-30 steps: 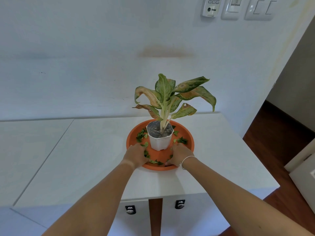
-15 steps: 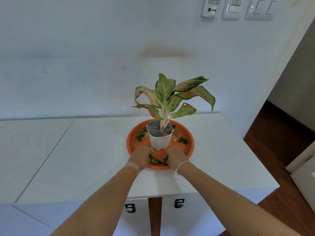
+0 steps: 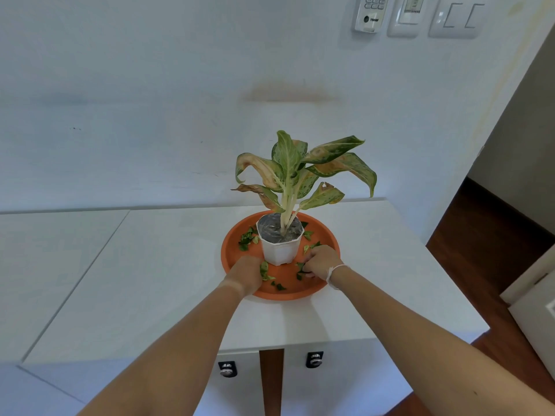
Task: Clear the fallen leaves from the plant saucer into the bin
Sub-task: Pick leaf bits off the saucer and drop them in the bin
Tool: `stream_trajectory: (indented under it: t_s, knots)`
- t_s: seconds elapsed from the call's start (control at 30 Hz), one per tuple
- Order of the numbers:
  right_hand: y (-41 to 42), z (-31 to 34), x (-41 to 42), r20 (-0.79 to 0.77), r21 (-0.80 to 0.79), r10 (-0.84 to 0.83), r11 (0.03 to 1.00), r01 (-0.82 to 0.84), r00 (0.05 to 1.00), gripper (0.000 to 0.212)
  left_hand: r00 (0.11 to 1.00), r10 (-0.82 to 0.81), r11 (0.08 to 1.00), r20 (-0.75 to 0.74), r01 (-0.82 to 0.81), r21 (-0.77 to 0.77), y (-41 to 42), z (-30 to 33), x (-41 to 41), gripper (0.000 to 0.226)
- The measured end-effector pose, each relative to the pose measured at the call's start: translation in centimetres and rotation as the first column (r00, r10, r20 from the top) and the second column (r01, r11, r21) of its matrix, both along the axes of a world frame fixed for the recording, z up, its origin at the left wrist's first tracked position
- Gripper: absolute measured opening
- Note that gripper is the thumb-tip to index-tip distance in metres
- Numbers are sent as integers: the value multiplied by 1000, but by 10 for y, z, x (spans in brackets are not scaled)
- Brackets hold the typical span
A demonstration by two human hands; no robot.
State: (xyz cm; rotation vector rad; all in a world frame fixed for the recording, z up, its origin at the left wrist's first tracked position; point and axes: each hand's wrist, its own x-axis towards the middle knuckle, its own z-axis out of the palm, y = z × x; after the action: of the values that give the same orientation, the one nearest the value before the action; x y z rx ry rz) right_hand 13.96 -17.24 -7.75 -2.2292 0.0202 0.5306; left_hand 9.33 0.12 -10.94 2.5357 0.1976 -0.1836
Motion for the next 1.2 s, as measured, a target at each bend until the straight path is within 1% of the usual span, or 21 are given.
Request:
stream_trajectory:
  t_s: [0.13,0.23,0.33,0.37,0.47,0.53,0.63,0.73,0.77,0.9,0.97,1.07,1.1,1.2]
  knots:
    - [-4,-2,6,8,-6,-7,1000,7,1000,33,1000,29,999,11,-29,13,-5,-3,0,29]
    - [-7,-7,10,54,10,-51,999,51,997,29,998,53,998,47,-53,14,-6,-4,-1,38]
    - [-8,-12,12,128,-37,-66,997,71,990,19,998,31,999,54,-32,19,-6,-2,-3,42]
    - [-8,-13,12,145,-64,-47,996,57,988,19,998,21,999,52,-23,24,-6,-2,-4,42]
    - [-7,-12,12,148,-147,32,989,-10,988,37,999,3,1000,40,-4,22,-5,0,-7,38]
    - [-7,-12,14,145,-189,79,981,-51,986,41,1000,-18,1000,24,17,23,-6,2,-10,39]
    - [-5,-10,15,173,-283,162,953,-109,971,38,1000,-22,1000,19,22,-12,-8,4,-14,40]
    - [-2,-9,16,180,-376,229,915,-148,957,39,1000,-17,997,25,19,-78,-10,2,-16,37]
    - [-1,-9,17,172,-392,243,906,-160,955,39,1000,-17,997,18,19,-76,-11,2,-16,36]
    - [3,-9,20,133,-448,282,872,-196,950,34,1000,12,1000,-2,-12,24,-16,2,-14,36]
    - [2,-8,19,133,-461,292,864,-202,947,35,1000,28,999,-1,-28,35,-18,2,-13,29]
    - [0,-11,17,131,-456,290,867,-202,948,34,999,32,999,12,-33,33,-21,4,-13,10]
    - [-1,-12,15,129,-450,294,868,-208,947,33,999,31,998,17,-32,45,-22,5,-13,10]
    - [-1,-14,7,114,-455,333,855,-248,936,28,999,24,996,44,-28,82,-24,3,-13,26]
